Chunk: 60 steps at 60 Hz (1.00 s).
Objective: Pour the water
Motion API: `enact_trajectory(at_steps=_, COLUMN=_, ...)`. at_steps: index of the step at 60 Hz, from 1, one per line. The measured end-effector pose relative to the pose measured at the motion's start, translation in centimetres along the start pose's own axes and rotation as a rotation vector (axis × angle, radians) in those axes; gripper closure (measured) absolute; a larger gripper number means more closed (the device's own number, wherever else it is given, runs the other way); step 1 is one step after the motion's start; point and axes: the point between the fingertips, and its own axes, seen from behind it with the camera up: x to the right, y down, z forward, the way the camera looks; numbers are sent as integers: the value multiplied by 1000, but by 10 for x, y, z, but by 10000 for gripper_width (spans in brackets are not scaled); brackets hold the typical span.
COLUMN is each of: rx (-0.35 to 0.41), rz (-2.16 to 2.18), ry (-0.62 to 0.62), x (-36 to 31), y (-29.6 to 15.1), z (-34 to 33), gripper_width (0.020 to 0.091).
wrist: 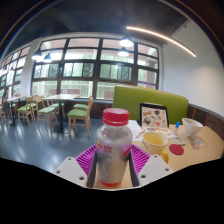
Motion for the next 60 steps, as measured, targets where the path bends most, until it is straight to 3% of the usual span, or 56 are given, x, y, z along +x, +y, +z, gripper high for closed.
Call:
enact_trajectory(at_steps=10, rx=46, rz=-32, ry=-1, x=2, y=-4, z=8, gripper_width=735)
enact_trajectory(at_steps=20, rx=28, rz=17, ry=-24, x=2, y=-6, z=13, gripper_width=737)
enact_trajectory(at_steps=28, rx=-21, rz=267, ry=-137, x=-9, y=-8, z=28, gripper_width=736)
enact_trajectory(at_steps=35, rx=-65, rz=661, ry=-249, x=-24, y=-41, z=23, gripper_width=736)
enact_trajectory(at_steps=53, rx=3, rz=1556, ry=-401, x=35, y=-77, z=54, gripper_width=739)
enact_trajectory(at_steps=60, rx=-29, rz=1826, ry=-413, x=43, y=-74, z=55, gripper_width=738)
